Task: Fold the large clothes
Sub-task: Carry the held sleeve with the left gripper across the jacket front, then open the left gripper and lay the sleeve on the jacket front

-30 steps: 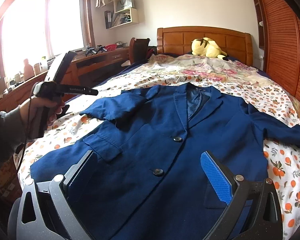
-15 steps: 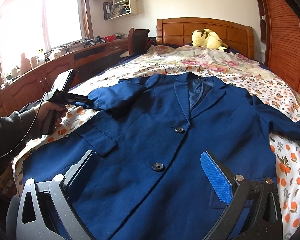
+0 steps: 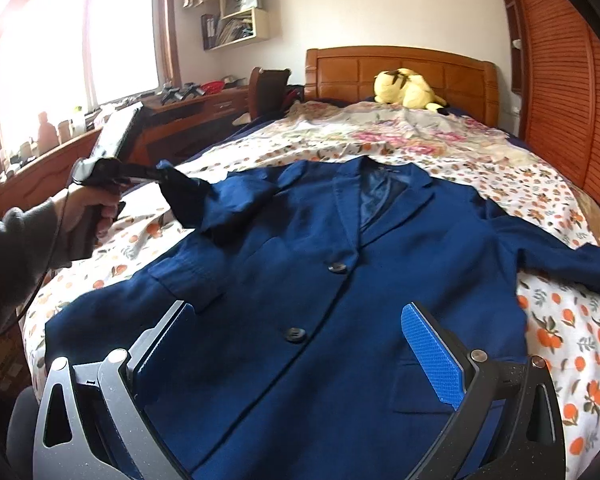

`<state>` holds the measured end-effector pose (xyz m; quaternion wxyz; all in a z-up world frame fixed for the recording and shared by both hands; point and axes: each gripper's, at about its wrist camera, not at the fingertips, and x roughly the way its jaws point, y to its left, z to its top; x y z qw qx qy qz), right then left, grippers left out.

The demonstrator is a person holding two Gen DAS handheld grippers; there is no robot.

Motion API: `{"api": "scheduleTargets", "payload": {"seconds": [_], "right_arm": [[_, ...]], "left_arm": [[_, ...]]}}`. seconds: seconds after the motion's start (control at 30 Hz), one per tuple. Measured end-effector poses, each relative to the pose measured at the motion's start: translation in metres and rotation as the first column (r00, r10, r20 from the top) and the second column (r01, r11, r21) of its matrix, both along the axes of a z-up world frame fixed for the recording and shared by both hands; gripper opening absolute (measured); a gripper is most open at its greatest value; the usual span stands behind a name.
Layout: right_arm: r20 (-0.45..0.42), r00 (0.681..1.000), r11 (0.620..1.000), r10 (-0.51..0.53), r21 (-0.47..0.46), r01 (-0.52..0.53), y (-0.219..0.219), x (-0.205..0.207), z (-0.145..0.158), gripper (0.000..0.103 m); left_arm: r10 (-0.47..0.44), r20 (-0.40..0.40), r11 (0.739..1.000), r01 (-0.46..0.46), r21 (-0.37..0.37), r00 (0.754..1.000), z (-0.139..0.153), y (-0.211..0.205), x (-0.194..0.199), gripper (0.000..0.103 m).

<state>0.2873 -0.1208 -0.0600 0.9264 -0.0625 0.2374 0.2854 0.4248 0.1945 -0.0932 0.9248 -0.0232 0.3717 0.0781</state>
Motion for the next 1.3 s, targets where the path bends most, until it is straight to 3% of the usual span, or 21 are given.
{"api": "scheduleTargets", "payload": {"seconds": [0.23, 0.4, 0.67, 0.77, 0.9, 0.97, 1.03, 1.17, 1.23, 1.3], "right_arm": [[0.04, 0.997, 0.996, -0.062, 0.061, 0.059, -0.032, -0.014, 0.014, 0.103], [0.061, 0.992, 0.991, -0.11, 0.078, 0.105, -0.051, -0.022, 0.016, 0.103], [0.065, 0.985, 0.984, -0.16, 0.084, 0.154, -0.065, -0.034, 0.013, 0.103], [0.06, 0.985, 0.983, -0.163, 0.089, 0.158, -0.066, -0.037, 0.015, 0.103], [0.037, 0.986, 0.983, -0.163, 0.09, 0.16, -0.069, -0.031, 0.014, 0.103], [0.026, 0.986, 0.983, -0.167, 0.084, 0.165, -0.068, -0.026, 0.013, 0.103], [0.016, 0.985, 0.982, -0.17, 0.083, 0.169, -0.069, -0.024, 0.013, 0.103], [0.0, 0.984, 0.981, -0.177, 0.077, 0.176, -0.066, -0.02, 0.013, 0.103], [-0.004, 0.984, 0.981, -0.179, 0.073, 0.179, -0.065, -0.019, 0.014, 0.103], [-0.012, 0.984, 0.981, -0.179, 0.067, 0.18, -0.063, -0.019, 0.013, 0.103]], "left_arm": [[-0.157, 0.131, 0.987, 0.149, 0.069, 0.979, 0.083, -0.098, -0.032, 0.012], [-0.276, 0.177, 0.961, 0.266, 0.076, 0.945, 0.115, -0.159, -0.052, 0.012], [-0.351, 0.188, 0.936, 0.336, 0.108, 0.917, 0.109, -0.212, -0.075, 0.012], [-0.349, 0.183, 0.937, 0.339, 0.086, 0.919, 0.1, -0.217, -0.086, 0.012], [-0.362, 0.16, 0.93, 0.345, 0.122, 0.918, 0.082, -0.225, -0.105, 0.013], [-0.362, 0.148, 0.931, 0.349, 0.108, 0.921, 0.072, -0.221, -0.113, 0.02], [-0.365, 0.156, 0.93, 0.352, 0.103, 0.918, 0.067, -0.219, -0.124, 0.04], [-0.376, 0.181, 0.927, 0.367, 0.084, 0.909, 0.062, -0.212, -0.15, 0.054], [-0.372, 0.193, 0.928, 0.368, 0.06, 0.908, 0.059, -0.206, -0.161, 0.079], [-0.364, 0.206, 0.931, 0.362, 0.051, 0.908, 0.056, -0.2, -0.175, 0.081]]}}
